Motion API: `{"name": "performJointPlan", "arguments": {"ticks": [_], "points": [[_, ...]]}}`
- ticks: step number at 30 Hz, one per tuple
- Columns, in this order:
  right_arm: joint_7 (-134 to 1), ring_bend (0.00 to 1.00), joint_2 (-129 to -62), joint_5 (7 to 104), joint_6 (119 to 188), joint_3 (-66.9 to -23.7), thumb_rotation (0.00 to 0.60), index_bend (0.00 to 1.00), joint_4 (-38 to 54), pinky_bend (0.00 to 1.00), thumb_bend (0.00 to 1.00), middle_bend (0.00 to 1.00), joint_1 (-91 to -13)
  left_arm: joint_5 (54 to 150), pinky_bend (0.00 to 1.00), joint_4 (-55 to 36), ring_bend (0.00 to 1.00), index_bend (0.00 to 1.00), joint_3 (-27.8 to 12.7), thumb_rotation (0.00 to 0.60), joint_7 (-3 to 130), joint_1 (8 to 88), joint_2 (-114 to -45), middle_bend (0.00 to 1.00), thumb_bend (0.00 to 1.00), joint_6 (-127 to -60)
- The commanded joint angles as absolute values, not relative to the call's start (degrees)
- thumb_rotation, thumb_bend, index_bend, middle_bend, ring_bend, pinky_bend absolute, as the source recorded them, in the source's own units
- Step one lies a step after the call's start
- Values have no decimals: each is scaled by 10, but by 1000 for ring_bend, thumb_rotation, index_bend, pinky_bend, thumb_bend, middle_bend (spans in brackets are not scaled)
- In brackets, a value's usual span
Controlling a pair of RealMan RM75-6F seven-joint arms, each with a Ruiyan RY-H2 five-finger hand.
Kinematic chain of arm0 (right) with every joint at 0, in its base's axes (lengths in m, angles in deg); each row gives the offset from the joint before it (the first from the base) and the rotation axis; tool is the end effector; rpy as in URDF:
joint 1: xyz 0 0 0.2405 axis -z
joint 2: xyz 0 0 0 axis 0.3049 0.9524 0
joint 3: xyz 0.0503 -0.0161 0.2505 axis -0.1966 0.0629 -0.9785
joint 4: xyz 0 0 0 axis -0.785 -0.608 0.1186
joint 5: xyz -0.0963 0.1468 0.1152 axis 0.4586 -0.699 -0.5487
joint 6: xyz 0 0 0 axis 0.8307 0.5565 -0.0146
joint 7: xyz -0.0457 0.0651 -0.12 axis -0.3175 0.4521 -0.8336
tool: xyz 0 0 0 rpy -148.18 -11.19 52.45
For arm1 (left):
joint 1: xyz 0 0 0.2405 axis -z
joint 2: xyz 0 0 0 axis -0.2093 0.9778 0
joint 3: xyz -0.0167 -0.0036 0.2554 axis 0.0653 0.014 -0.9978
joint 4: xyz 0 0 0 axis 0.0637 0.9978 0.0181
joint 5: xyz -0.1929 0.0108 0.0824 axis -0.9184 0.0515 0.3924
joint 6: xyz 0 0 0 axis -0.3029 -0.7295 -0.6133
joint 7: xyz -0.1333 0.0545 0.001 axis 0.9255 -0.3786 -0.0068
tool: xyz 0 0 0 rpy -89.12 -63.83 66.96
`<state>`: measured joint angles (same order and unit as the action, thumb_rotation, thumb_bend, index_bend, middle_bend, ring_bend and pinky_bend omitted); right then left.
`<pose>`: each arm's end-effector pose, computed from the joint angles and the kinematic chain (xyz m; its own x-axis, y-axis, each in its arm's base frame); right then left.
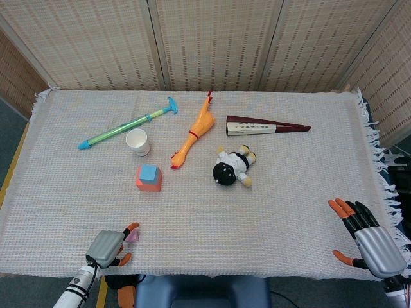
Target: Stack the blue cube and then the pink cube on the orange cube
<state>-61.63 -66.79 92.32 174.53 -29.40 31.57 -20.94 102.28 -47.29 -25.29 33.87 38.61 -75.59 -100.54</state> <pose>-0.2911 -0.1356 0.1681 0.3731 -0.1820 0.9097 -0.9221 -0.1807 0.3421 -0.2121 0.1894 0.0079 0.4088 0.4906 0.7695 0.9119 -0.1863 -0.3657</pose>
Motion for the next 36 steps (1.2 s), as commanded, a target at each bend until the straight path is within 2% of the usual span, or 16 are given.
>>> {"name": "performJointPlan", "arguments": {"ticks": [1,6,12,23,36], "points": [[-615,0,-668,924,1745,-294,600,0,315,0,65,0,-210,1034,1000,-447,1000,140,-245,600,311,369,-782,1000,346,-1036],[-617,0,-668,923,1744,-294,600,0,316,0,65,0,-210,1047,1000,-426,1000,189,-239,600,294,354,-799,1000,345,-1056],[-620,0,-669,922,1741,-294,600,0,317,0,65,0,-211,1046,1000,-420,1000,245,-226,600,302,348,-808,1000,340,-1043],[-621,0,-669,919,1741,-295,600,0,317,0,66,0,-210,1037,1000,-395,1000,277,-202,600,294,344,-828,1000,328,-1029],[-622,0,-670,917,1738,-296,600,0,317,0,66,0,-211,1061,1000,-365,1000,450,-194,600,289,332,-845,1000,331,-1037]]}}
